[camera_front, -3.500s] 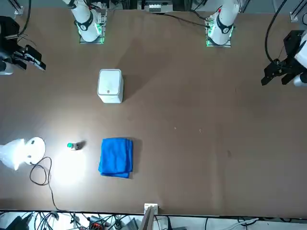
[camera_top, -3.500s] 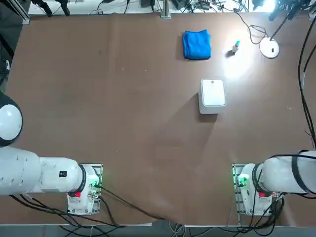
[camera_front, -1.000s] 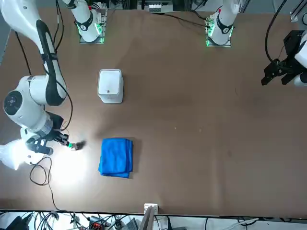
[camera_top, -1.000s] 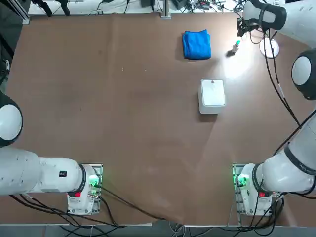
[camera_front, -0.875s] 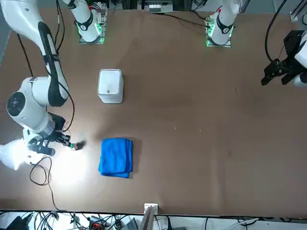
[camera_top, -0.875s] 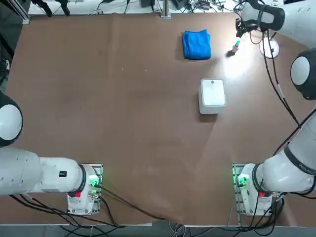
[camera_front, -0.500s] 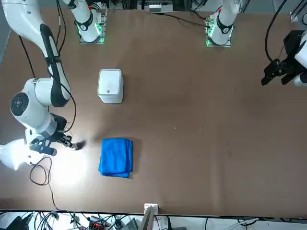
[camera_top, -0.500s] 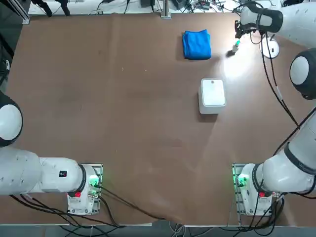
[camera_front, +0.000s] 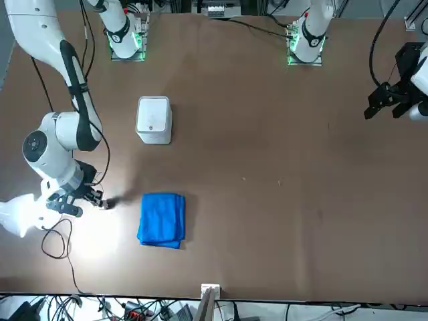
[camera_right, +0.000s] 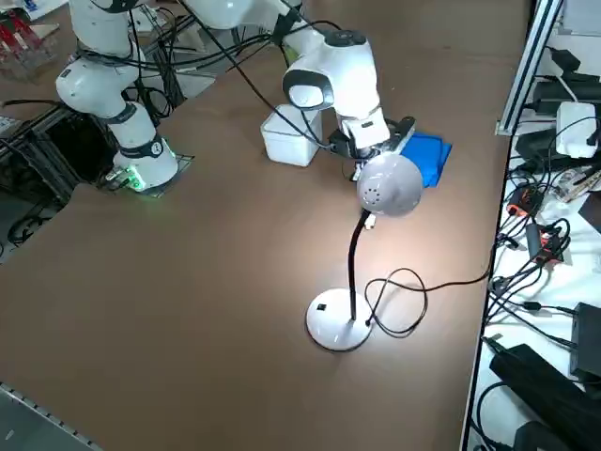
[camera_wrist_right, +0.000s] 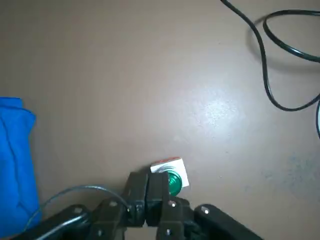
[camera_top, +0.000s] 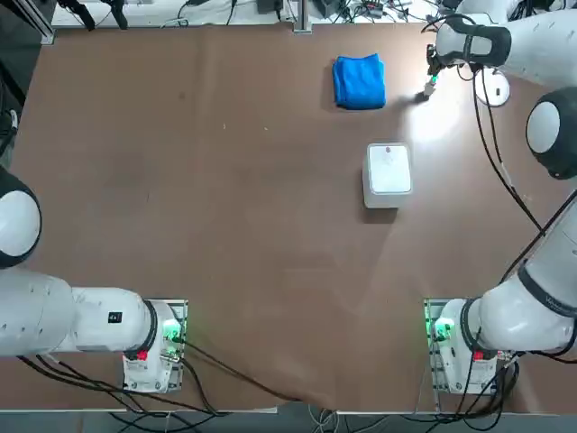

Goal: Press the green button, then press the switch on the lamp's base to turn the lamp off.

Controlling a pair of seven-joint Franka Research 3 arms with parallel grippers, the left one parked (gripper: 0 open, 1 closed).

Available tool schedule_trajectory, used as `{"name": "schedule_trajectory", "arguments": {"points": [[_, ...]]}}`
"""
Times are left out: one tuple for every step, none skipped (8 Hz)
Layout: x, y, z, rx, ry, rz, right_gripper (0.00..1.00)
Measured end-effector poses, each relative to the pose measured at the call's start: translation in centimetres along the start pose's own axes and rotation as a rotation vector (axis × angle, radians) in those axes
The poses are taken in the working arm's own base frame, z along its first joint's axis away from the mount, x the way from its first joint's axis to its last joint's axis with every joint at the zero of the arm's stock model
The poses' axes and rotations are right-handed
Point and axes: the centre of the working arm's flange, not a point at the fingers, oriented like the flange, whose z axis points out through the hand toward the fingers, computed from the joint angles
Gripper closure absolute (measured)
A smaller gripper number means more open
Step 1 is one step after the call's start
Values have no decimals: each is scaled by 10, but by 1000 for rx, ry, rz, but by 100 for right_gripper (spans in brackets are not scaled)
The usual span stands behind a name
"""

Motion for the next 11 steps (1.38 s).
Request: {"name": "schedule_trajectory", "arguments": {"points": [[0, 0, 0, 0, 1, 0, 99], [0, 1, 0, 0, 1, 1, 99], [0, 1, 0, 0, 2, 2, 99], [0, 1, 1, 0, 3, 2, 99], [0, 1, 3, -1, 0, 2, 99], [-1, 1, 5, -1, 0, 2, 99], [-1, 1, 5, -1, 1, 3, 99], [-1, 1, 6, -1, 1, 3, 99], [-1, 1, 6, 0, 5, 4, 99], [-2, 2, 8, 3, 20, 5, 99], [-4, 3, 10, 6, 37, 6, 99]]}}
